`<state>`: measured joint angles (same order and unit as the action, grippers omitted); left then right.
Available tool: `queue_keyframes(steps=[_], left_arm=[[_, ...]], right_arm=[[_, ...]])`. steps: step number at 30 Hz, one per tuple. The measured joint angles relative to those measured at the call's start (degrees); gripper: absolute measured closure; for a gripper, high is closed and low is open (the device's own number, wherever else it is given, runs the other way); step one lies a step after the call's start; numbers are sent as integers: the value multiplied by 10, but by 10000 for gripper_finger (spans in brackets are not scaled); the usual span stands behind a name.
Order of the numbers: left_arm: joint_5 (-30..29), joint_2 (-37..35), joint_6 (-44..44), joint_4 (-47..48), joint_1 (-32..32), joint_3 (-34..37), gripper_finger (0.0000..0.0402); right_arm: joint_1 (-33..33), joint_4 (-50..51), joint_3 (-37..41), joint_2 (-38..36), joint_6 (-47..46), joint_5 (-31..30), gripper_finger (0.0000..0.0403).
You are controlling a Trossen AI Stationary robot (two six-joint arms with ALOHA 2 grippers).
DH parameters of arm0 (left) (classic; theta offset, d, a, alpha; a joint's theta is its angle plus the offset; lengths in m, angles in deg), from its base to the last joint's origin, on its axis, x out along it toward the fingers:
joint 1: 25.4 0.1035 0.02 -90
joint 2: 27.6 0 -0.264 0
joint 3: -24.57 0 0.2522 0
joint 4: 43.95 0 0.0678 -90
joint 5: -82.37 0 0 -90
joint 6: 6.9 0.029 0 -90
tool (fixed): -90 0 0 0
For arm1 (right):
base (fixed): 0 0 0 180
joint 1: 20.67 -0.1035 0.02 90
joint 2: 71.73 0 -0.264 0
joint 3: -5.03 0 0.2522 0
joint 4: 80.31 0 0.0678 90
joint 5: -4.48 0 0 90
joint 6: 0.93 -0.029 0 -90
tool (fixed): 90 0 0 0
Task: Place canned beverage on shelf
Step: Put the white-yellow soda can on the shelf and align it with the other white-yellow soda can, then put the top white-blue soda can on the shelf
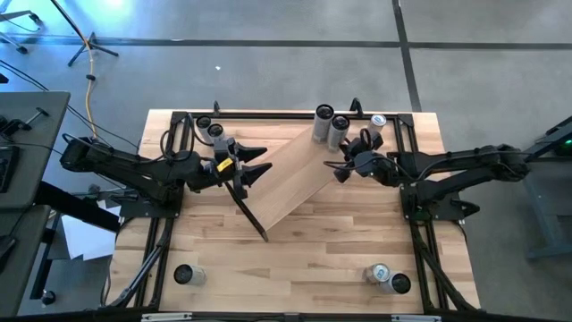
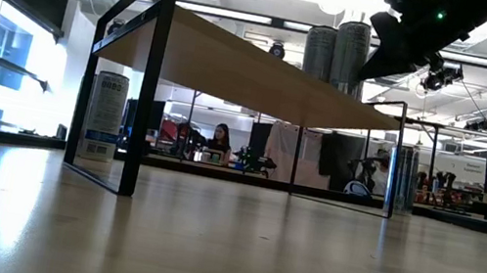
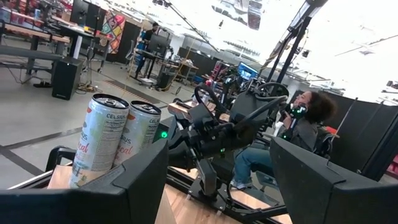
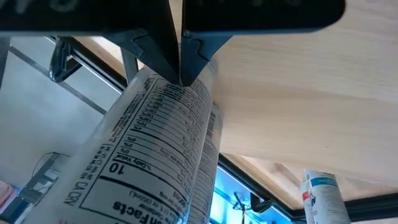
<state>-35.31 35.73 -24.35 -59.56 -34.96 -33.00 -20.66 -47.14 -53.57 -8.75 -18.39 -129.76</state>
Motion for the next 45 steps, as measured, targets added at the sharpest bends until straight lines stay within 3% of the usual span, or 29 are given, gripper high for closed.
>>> queue_keyframes(steps=[6, 13, 21, 28, 38, 45], left_arm=[[35, -8, -4, 1, 0, -1, 151], [99, -56, -4, 72, 3, -42, 151], [152, -96, 74, 72, 11, -75, 151], [151, -109, 71, 92, 25, -74, 151], [158, -109, 13, 67, 24, -3, 172], [158, -115, 19, 58, 24, 1, 176]], right_arm=[[-31, 30, 0, -31, -26, 29, 403], [-109, 48, 0, -129, -65, 36, 403], [-164, -44, 0, -210, -59, 140, 403], [-170, -141, 0, -209, -4, 154, 403], [-161, -193, 0, -173, -5, 154, 402], [-160, -228, 0, -149, 0, 136, 402]])
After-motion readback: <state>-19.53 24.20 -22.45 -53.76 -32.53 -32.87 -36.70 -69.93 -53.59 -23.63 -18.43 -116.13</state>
